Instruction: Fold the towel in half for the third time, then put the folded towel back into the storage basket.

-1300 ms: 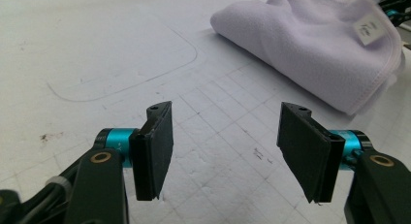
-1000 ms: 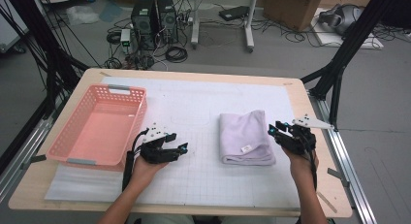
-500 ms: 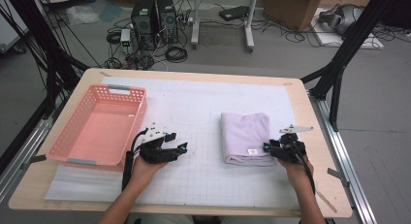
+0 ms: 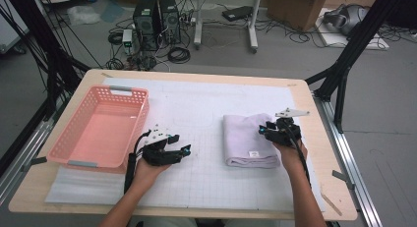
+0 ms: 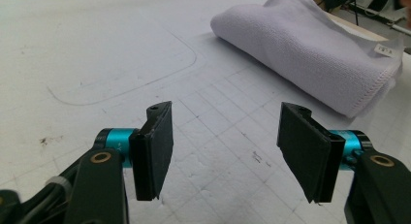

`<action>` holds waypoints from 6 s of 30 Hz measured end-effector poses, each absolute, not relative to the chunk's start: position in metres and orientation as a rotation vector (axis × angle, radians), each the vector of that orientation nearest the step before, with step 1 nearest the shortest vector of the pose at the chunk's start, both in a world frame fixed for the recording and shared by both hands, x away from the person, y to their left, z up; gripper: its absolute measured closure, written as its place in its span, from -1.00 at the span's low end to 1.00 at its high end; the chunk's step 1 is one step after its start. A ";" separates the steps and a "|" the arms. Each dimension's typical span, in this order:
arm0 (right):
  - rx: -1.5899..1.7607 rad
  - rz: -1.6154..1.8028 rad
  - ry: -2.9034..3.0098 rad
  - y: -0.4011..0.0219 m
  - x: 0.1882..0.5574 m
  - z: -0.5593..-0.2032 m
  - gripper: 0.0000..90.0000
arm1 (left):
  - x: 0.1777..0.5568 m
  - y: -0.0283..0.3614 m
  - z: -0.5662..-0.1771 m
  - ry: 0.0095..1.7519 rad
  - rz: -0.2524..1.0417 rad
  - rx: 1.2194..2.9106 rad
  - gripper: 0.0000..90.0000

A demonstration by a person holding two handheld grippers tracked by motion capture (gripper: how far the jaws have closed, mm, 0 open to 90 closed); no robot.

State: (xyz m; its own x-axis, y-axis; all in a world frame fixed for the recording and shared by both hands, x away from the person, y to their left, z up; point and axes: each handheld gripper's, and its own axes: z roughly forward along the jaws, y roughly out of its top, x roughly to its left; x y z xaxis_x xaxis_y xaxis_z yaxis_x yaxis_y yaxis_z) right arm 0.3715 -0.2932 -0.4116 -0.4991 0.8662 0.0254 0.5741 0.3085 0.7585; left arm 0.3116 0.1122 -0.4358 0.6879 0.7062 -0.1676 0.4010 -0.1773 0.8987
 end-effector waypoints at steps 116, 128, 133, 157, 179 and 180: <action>1.190 1.208 2.060 -0.357 0.269 -0.418 -0.50 | 0.314 0.091 -0.419 0.755 0.258 1.742 -0.54; 1.195 1.212 2.065 -0.358 0.270 -0.419 -0.51 | 0.345 0.043 -0.402 0.770 0.190 1.766 -0.61; 1.195 1.217 2.066 -0.356 0.270 -0.419 -0.51 | 0.356 0.022 -0.407 0.793 0.142 1.810 -0.61; 1.182 1.232 2.091 -0.355 0.272 -0.420 -0.50 | 0.386 -0.040 -0.439 0.950 0.065 1.945 -0.44; 1.194 1.246 2.096 -0.355 0.272 -0.421 -0.50 | 0.382 -0.043 -0.449 1.006 -0.009 1.947 0.22; 1.187 1.246 2.098 -0.355 0.273 -0.421 -0.50 | 0.383 -0.042 -0.449 1.014 -0.031 1.937 0.29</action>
State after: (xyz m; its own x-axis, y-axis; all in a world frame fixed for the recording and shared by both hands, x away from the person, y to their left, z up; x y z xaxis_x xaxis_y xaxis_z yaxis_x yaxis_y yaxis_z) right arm 0.2727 -0.3552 -0.4212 -0.5441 0.8367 0.0624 0.4551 0.2318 0.8597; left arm 0.3834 -0.0415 -0.4487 0.6606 0.6362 -0.3986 0.6595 -0.2380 0.7130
